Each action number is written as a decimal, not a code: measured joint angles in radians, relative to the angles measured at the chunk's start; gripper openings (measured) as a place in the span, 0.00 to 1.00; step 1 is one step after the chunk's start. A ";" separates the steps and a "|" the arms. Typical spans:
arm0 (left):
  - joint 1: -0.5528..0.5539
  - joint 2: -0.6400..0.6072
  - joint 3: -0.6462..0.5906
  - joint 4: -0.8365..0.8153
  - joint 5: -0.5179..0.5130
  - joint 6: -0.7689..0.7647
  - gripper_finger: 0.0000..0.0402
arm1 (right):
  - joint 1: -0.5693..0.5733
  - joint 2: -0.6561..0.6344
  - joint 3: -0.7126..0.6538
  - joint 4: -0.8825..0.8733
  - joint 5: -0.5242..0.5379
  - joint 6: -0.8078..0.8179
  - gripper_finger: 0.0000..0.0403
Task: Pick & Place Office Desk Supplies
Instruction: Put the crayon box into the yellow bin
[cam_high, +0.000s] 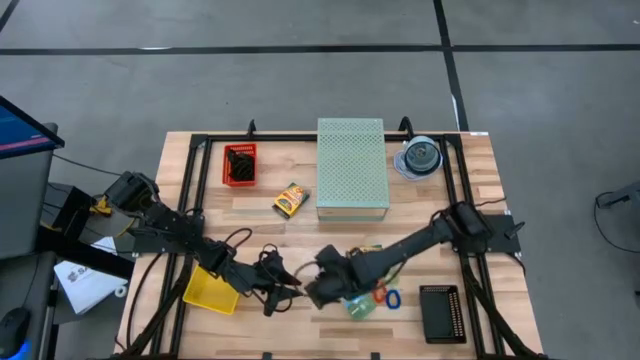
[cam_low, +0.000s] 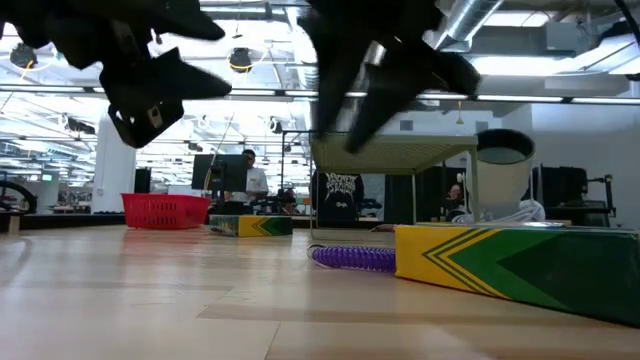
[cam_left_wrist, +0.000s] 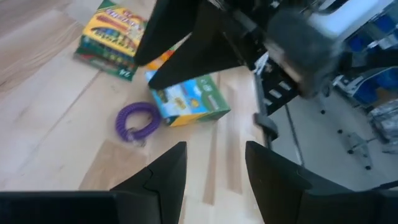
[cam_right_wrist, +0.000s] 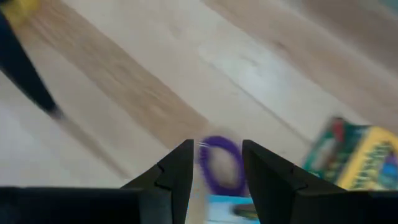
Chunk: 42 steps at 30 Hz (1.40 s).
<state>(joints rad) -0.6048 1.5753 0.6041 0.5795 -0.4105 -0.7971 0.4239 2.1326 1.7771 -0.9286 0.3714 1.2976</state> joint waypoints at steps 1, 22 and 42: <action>0.000 0.000 0.000 0.011 0.003 0.000 0.40 | -0.012 0.000 0.016 0.002 -0.026 0.009 0.33; 0.121 -0.521 0.000 -0.495 0.051 -0.453 0.40 | 0.287 -0.019 0.330 -0.637 -0.214 0.316 0.33; 0.276 -0.045 0.000 -0.028 0.107 -0.834 0.40 | 0.297 -0.302 -0.287 -0.598 -0.069 0.956 0.15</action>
<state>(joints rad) -0.3284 1.5300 0.6041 0.5515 -0.3036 -1.6307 0.7212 1.8311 1.4905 -1.5267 0.3027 2.2536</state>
